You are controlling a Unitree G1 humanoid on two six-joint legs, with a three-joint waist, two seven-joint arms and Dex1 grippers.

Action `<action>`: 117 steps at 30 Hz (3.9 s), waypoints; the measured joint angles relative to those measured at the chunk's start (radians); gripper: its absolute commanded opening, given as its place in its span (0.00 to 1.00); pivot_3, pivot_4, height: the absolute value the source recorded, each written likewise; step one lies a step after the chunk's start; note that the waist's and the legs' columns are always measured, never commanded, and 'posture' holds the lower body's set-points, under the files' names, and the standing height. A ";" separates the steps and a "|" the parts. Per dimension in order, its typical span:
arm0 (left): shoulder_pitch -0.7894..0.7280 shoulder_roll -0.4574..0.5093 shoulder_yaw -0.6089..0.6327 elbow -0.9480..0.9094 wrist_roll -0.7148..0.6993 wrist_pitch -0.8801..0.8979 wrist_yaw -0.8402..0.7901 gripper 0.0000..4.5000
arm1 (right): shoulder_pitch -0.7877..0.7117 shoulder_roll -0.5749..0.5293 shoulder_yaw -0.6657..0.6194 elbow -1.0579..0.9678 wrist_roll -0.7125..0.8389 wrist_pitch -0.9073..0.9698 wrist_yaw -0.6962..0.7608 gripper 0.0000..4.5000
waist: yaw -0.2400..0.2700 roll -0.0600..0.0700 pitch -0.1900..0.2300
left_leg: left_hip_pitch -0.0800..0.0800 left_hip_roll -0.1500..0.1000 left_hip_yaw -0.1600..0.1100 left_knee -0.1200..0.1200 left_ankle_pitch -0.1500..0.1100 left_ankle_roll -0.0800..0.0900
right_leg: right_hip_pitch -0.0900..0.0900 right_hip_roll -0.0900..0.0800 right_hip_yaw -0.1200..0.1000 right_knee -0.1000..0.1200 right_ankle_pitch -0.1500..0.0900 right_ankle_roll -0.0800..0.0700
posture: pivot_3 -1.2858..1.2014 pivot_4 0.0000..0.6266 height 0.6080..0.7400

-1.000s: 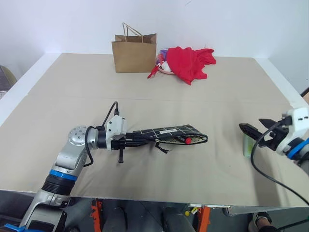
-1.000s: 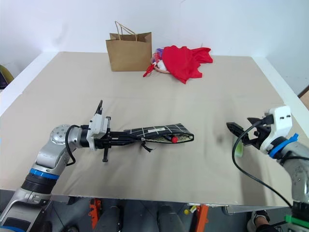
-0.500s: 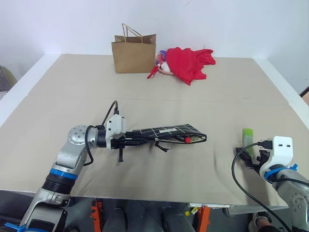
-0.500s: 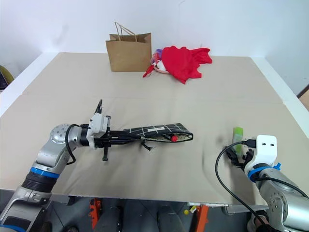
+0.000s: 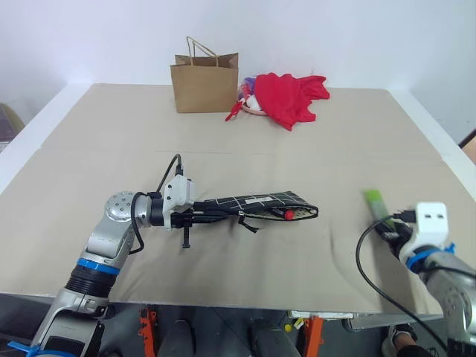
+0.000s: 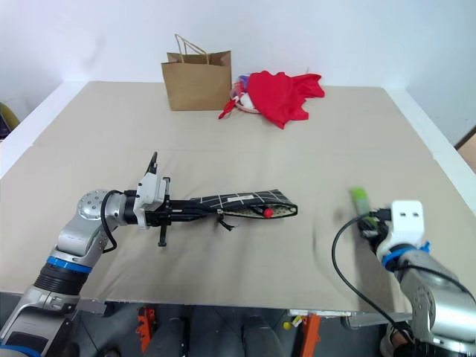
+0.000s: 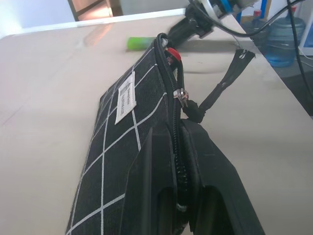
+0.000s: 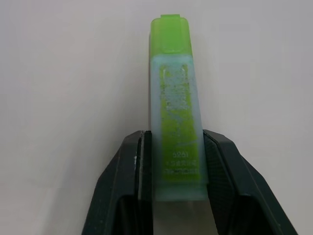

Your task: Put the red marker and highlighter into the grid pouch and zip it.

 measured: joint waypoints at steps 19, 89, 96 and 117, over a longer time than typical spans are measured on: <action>-0.009 -0.025 -0.009 -0.001 -0.003 0.020 -0.021 0.00 | -0.087 -0.371 0.216 -0.106 0.294 0.000 0.752 0.24 | 0.020 -0.002 0.001 | -0.002 -0.001 -0.004 -0.001 -0.001 0.003 | 0.000 -0.001 -0.005 -0.001 -0.003 0.000 | 0.52 0.24 1.00; -0.018 -0.034 0.003 -0.016 -0.041 0.073 0.004 0.00 | -0.304 0.062 0.518 0.111 -0.165 -0.930 0.752 0.99 | 0.020 -0.005 0.003 | -0.001 -0.001 -0.004 -0.004 0.003 -0.004 | 0.001 -0.001 -0.006 0.000 -0.002 0.000 | 0.52 0.24 1.00; -0.018 -0.034 0.003 -0.026 -0.041 0.075 0.010 0.00 | -0.314 0.074 0.582 0.143 -0.167 -1.056 0.783 0.30 | 0.020 -0.005 0.003 | -0.001 -0.001 -0.004 -0.003 0.003 -0.004 | 0.001 -0.001 -0.006 0.000 -0.001 -0.001 | 0.52 0.24 1.00; -0.016 -0.028 0.000 -0.043 -0.040 0.083 0.017 0.00 | -0.279 -0.061 0.465 0.109 -0.065 -0.941 0.718 0.03 | 0.021 -0.006 0.003 | -0.001 -0.001 -0.005 -0.003 0.004 -0.004 | 0.001 -0.001 -0.006 0.000 -0.001 -0.001 | 0.52 0.24 1.00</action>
